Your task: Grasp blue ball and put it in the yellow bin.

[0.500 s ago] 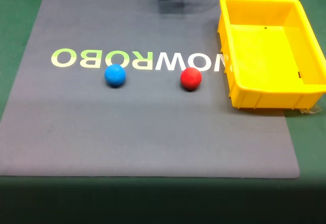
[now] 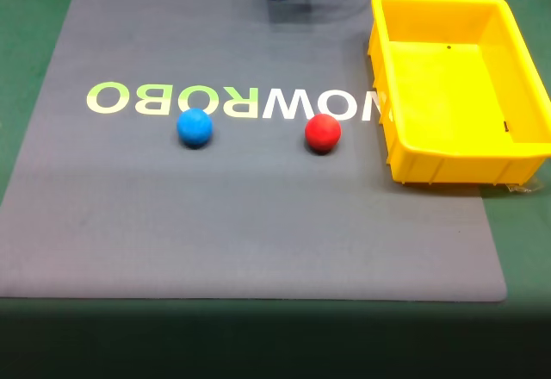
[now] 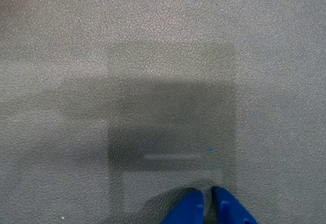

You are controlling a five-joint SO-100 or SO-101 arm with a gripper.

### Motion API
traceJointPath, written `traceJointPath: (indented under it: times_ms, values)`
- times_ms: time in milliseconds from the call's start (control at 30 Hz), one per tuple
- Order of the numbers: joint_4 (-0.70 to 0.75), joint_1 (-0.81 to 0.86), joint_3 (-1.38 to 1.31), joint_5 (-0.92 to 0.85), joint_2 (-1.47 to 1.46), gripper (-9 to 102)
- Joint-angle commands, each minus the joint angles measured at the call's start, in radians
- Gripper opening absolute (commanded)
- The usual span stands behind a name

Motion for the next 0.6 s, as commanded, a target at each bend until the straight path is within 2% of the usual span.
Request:
traceJointPath:
  times_ms: [0,567]
  values:
    - [0.003,-0.003,0.031,-0.003,0.012,0]
    - [0.006,-0.025,0.031,-0.002,0.012,0]
